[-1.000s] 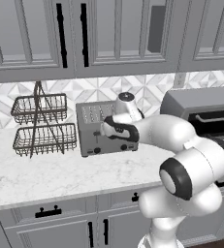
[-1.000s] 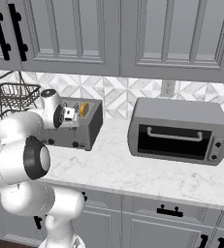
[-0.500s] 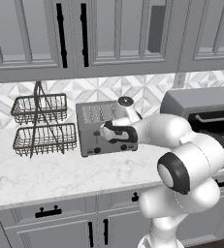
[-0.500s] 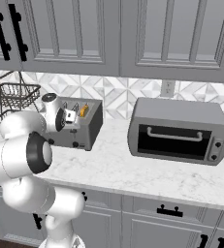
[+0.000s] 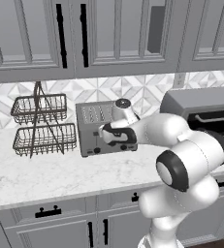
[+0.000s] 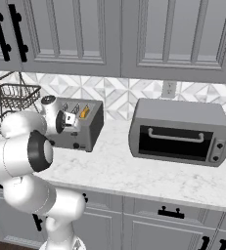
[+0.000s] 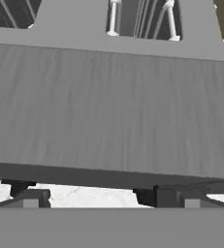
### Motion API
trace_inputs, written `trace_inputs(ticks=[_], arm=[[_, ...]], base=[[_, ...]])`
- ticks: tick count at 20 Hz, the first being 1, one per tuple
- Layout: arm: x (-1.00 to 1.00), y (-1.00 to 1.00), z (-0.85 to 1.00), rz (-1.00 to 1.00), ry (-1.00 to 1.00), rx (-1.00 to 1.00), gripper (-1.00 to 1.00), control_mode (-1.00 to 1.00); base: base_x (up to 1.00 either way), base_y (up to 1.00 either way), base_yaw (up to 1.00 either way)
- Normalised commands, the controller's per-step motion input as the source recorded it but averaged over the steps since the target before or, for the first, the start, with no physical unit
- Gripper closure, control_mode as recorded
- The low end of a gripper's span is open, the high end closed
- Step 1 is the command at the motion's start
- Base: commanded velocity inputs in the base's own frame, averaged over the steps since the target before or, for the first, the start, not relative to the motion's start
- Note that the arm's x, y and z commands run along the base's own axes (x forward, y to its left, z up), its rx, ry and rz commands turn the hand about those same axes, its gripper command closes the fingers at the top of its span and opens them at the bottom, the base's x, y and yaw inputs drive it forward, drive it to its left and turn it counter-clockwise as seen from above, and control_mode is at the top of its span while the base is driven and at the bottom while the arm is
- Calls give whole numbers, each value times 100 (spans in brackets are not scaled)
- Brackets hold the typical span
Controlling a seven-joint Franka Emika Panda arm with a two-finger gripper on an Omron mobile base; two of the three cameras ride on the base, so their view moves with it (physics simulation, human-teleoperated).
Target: Start the toaster. Once the lever pops up, take the bread to the plate on the dining counter.
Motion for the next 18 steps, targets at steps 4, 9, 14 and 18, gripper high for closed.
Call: trace_inputs(ticks=[4, 9, 14, 18], arm=[[-52, -6, -100, 0, 0, 0, -100, -100], [-27, -19, -100, 0, -3, 0, -100, -100], [-43, -10, -39, 1, -10, 2, -100, -100], [-80, -16, 100, 0, -12, 22, -100, -100]], base=[[0, 0, 0], [0, 0, 0], [0, 0, 0], [0, 0, 0]])
